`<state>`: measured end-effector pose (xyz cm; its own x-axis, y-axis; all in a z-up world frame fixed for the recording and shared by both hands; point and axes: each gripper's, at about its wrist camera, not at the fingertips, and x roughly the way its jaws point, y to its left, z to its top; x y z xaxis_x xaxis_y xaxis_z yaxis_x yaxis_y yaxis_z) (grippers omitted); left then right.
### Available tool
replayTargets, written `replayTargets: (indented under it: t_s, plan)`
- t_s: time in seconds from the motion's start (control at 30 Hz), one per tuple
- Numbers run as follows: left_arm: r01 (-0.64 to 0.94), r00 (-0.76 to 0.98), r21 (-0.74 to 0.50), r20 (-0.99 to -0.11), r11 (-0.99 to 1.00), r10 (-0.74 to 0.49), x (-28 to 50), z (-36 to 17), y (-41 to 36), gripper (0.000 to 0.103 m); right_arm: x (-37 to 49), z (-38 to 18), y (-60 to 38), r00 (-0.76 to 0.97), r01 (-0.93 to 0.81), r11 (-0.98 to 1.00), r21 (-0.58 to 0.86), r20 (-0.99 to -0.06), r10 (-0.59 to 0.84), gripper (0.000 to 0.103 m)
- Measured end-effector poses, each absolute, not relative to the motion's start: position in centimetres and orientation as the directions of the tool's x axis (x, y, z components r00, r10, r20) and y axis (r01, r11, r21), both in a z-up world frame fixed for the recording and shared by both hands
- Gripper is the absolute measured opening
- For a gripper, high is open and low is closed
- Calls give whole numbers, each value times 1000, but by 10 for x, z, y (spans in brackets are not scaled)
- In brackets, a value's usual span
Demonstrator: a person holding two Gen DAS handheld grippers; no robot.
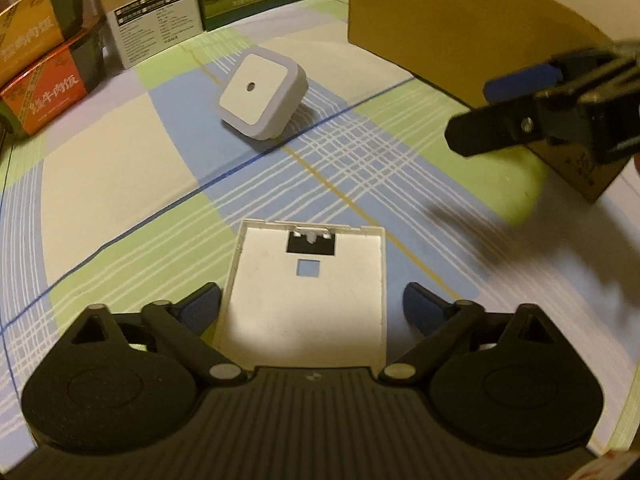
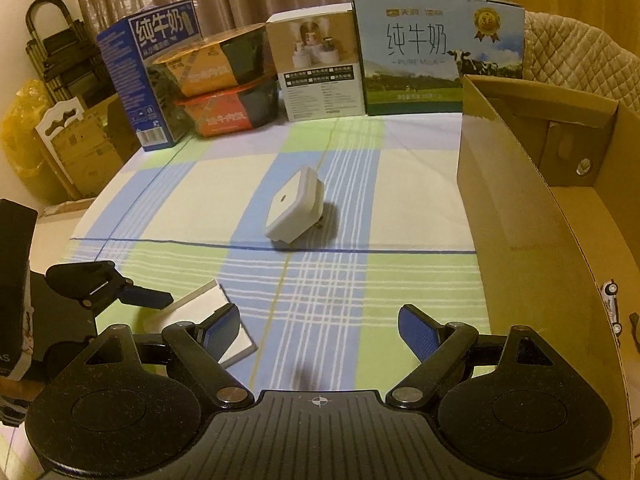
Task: Organize rigid objects
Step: 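Close the left gripper on the edge of the white square panel, then lift the panel with the left gripper while the right grasps the white square plug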
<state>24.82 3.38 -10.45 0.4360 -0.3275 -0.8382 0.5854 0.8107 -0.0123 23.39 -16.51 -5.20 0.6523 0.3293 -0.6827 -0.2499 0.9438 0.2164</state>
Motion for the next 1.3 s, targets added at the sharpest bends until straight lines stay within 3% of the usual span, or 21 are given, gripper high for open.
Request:
replayTargets:
  t_s: [0.03,0.2,0.4,0.67,0.87,1.3]
  plan:
    - [571,443,-18,-835,821,-327,249,-104,35,85,235,-53,-166,652,-247,944,217,-684,328,84]
    - [479,469,-21,-839,878,-276,247,-100,39,84,238,-56,-166,647,-245,945,219,-689,327,84]
    - [221,530,-64,-830,973,-175,250,-85,65,84,246,-53,-160,654,-271,942,198,-681,331,84]
    - [6,628,-93,-774,996,-76,268,-68,96,84,264,-54,-136,701,-334,940,62,-651,292,84]
    - [-16,637,-96,-768,995,-64,280,-73,101,84,276,-69,-112,720,-375,927,-33,-640,269,84]
    - [-2,643,-86,-763,996,-64,289,-78,107,84,298,-83,-86,745,-387,918,-86,-617,256,84]
